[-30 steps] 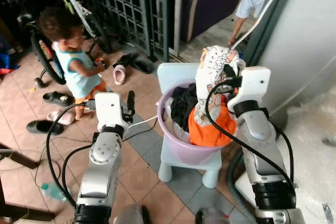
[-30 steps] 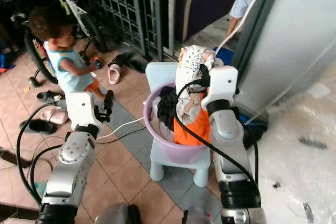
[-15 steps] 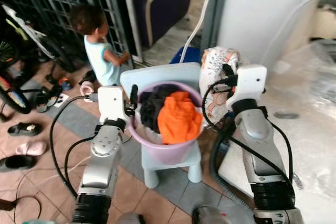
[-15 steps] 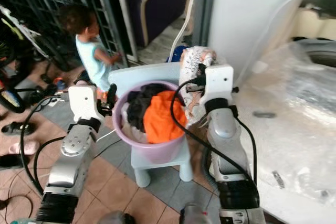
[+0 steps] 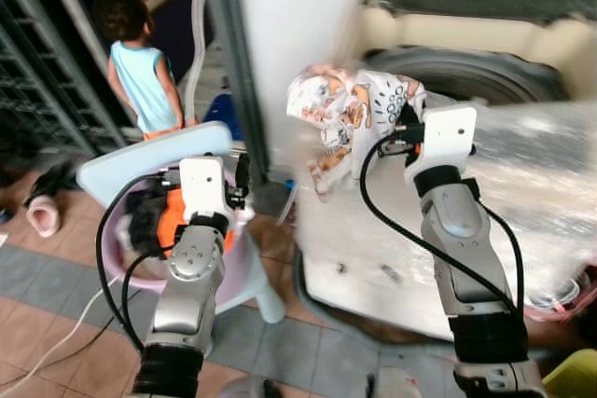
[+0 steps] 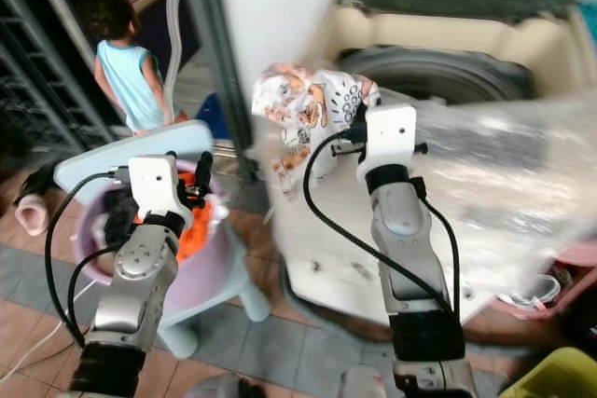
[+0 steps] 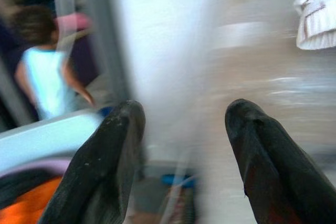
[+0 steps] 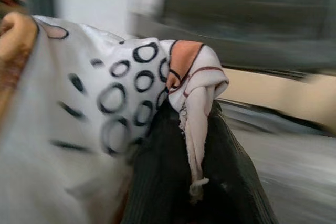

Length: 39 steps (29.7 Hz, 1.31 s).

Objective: Clothes washing

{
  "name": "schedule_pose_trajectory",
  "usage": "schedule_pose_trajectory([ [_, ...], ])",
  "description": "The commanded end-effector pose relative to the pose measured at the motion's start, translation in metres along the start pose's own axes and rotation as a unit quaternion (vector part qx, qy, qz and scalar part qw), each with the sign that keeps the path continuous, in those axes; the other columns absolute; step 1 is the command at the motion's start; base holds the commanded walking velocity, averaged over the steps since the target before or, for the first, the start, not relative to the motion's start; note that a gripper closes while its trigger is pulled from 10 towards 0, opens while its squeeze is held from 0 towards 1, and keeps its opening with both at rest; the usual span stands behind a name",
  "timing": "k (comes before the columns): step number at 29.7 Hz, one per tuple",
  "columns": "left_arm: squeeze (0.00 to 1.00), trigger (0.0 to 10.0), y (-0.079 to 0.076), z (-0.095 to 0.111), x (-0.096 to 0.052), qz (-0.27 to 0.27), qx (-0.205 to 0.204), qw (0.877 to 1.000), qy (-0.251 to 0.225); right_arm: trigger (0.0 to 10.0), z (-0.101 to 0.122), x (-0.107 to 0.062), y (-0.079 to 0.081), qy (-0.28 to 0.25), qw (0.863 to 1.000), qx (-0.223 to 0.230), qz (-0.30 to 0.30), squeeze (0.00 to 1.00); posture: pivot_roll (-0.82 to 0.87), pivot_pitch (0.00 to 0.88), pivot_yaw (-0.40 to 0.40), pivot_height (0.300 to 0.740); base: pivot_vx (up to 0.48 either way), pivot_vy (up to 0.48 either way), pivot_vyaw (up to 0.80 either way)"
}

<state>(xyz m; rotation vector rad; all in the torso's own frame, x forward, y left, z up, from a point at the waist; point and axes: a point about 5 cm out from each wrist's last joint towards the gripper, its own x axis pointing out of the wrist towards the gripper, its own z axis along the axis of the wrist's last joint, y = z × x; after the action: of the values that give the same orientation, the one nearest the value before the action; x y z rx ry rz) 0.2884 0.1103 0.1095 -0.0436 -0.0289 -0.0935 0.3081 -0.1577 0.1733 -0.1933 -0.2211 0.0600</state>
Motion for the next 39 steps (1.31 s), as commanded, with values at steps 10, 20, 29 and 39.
schedule_pose_trajectory([
  [10, 0.00, 10.0, 0.011, 0.008, 0.005, 0.019, -0.003, 1.000, -0.021, 10.0, 0.010, 0.007, 0.012, -0.031, 0.999, -0.010, 0.031, 0.00, -0.14, 0.000, 0.127, 0.740, 0.078, 0.000, 0.00],
  [20, 0.00, 10.0, 0.009, 0.008, 0.005, 0.014, -0.006, 1.000, -0.026, 10.0, 0.014, 0.011, 0.016, -0.045, 0.997, -0.024, 0.049, 0.00, -0.14, 0.000, 0.125, 0.740, 0.319, 0.000, 0.00],
  [29, 0.00, 10.0, 0.004, 0.007, 0.005, 0.010, -0.012, 1.000, -0.027, 10.0, 0.029, 0.032, 0.009, -0.081, 0.993, -0.061, 0.068, 0.00, -0.14, 0.000, 0.121, 0.740, 0.397, 0.000, 0.00],
  [39, 0.00, 10.0, -0.001, 0.002, 0.003, 0.016, -0.016, 1.000, -0.015, 10.0, 0.065, 0.082, 0.001, -0.106, 0.991, -0.061, 0.058, 0.00, -0.12, 0.000, 0.083, 0.740, 0.263, 0.000, 0.00],
])
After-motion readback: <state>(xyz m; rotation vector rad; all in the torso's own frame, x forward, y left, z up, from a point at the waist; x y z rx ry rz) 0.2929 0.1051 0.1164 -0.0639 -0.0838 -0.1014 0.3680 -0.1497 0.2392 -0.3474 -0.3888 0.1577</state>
